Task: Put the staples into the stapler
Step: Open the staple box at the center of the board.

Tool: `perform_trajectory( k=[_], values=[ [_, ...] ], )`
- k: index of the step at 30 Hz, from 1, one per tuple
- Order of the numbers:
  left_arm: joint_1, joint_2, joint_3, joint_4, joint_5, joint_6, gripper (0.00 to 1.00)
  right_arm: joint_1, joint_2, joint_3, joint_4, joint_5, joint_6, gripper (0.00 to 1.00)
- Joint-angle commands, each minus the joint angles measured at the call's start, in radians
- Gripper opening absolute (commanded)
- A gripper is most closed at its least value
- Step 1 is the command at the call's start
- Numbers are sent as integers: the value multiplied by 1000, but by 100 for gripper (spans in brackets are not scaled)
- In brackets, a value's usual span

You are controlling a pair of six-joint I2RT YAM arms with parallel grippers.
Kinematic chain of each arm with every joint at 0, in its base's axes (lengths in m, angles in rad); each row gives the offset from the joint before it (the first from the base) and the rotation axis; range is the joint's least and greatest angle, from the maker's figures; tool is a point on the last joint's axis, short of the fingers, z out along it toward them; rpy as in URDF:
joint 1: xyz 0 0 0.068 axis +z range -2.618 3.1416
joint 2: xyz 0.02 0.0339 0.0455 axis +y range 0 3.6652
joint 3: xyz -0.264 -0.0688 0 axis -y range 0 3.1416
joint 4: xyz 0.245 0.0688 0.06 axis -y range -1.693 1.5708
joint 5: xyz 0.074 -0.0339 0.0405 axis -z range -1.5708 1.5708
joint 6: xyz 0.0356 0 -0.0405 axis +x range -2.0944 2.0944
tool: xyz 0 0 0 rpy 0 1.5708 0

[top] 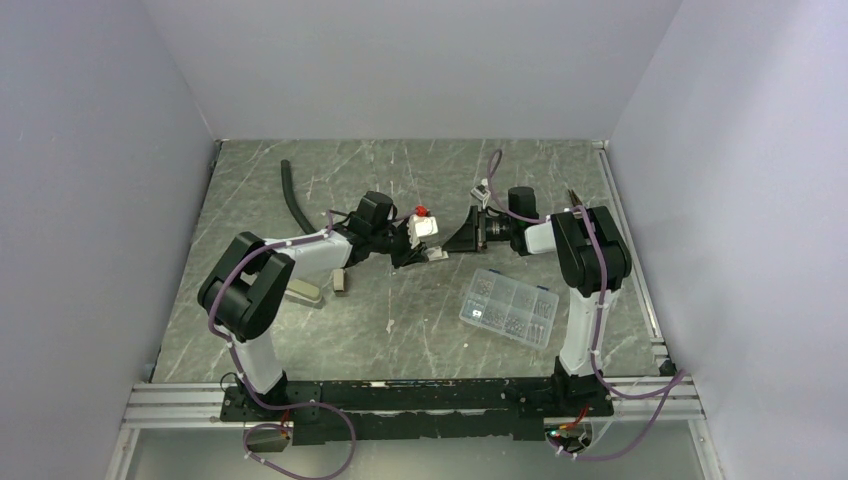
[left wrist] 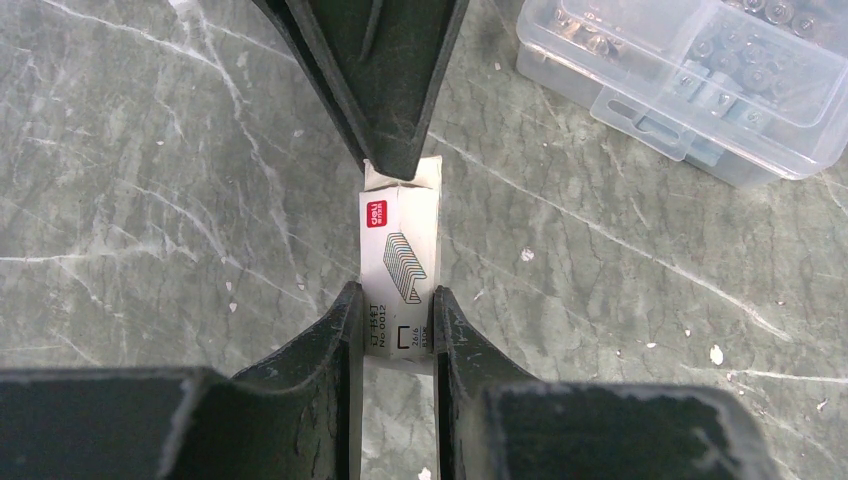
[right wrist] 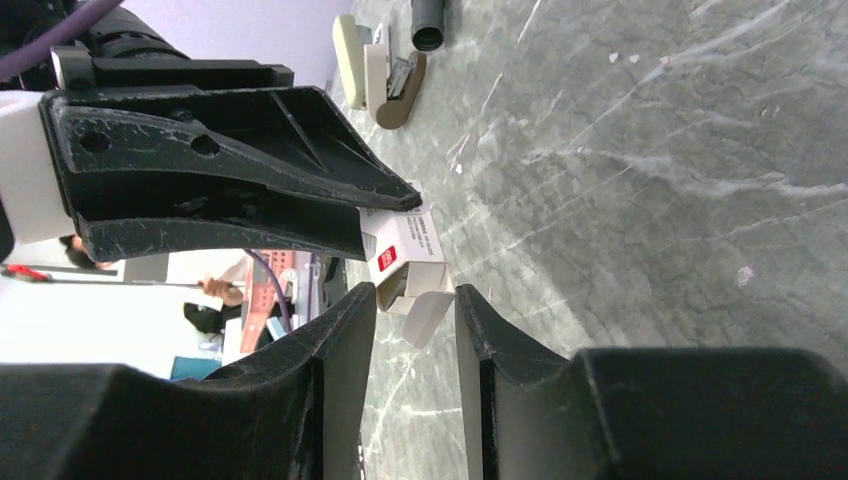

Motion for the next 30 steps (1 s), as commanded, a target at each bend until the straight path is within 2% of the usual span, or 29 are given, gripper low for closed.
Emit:
perform_trajectory(
  k=[1,5,9,21,27,30],
  values=[
    [0,-35,0,39,9,-2,4,4,16,7,-16,-37,-65,38],
    [0,-31,5,34,4,-3,4,6,26,14,-38,-40,-82,41],
    [0,-31,3,37,-2,-2,4,9,28,15,-39,-41,-86,40],
    [-1,-16,10,34,-6,0,4,10,34,19,-21,-29,-64,23],
    [-1,1,11,29,-13,13,9,8,29,42,-154,35,-150,2],
    [-1,14,10,24,-26,27,11,6,24,36,-169,63,-162,0]
  ],
)
